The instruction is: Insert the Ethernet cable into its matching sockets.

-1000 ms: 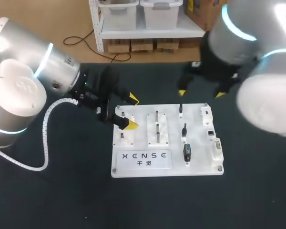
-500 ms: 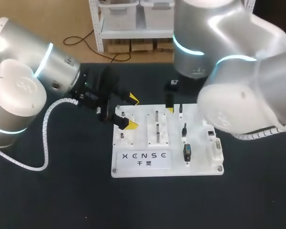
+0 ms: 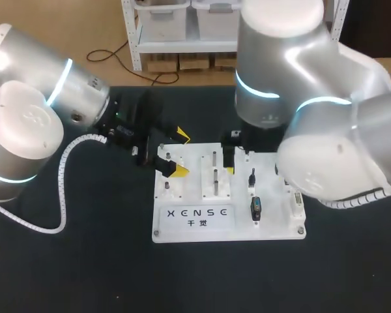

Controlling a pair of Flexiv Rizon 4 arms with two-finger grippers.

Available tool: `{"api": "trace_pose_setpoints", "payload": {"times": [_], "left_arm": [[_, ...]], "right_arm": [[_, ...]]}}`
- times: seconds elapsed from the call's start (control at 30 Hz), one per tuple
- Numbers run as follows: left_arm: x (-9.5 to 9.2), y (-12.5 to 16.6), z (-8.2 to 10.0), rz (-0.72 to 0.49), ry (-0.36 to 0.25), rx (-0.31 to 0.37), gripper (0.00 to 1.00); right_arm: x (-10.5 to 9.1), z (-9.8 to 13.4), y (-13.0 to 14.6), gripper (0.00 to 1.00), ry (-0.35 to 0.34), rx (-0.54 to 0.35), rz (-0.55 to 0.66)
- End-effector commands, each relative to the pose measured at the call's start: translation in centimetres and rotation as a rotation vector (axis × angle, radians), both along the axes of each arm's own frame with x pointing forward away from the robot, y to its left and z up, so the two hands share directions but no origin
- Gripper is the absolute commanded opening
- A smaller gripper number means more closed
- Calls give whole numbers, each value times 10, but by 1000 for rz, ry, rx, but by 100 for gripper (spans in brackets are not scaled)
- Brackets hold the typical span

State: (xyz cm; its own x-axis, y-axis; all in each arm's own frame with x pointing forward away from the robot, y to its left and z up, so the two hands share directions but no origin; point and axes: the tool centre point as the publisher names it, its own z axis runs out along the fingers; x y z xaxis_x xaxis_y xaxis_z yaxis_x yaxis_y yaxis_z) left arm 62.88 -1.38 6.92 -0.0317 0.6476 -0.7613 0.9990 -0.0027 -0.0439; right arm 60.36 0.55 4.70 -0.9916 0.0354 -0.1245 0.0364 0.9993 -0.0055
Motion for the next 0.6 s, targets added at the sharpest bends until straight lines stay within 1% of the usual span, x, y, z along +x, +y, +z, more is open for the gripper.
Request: {"api": "trace_pose_setpoints", "payload": {"times": [0.03,0.17,0.3,0.33,0.4,0.43,0.47,0.5,0.6], "left_arm": [[-1,1,-1,1,-3,-2,100],[-1,1,-1,1,-3,-2,100],[-1,1,-1,1,-3,-2,100],[-1,1,-1,1,-3,-2,100],[-1,1,-1,1,-3,-2,100],[-1,1,-1,1,-3,-2,100],[-1,1,-1,1,-3,-2,100],[-1,1,-1,1,-3,-2,100],[-1,1,-1,1,-3,-2,100]], "right_arm": [[-2,-10,1,100,6,9,7],[-3,-16,1,100,12,17,11],[-4,-19,1,97,12,20,19],[-4,-20,0,92,12,20,21],[-3,-21,-1,71,14,22,25],[-3,-21,-1,51,15,22,28],[-3,-22,-1,45,16,21,30],[-3,-22,-1,42,17,21,32],[-3,-22,-1,40,19,21,41]]}}
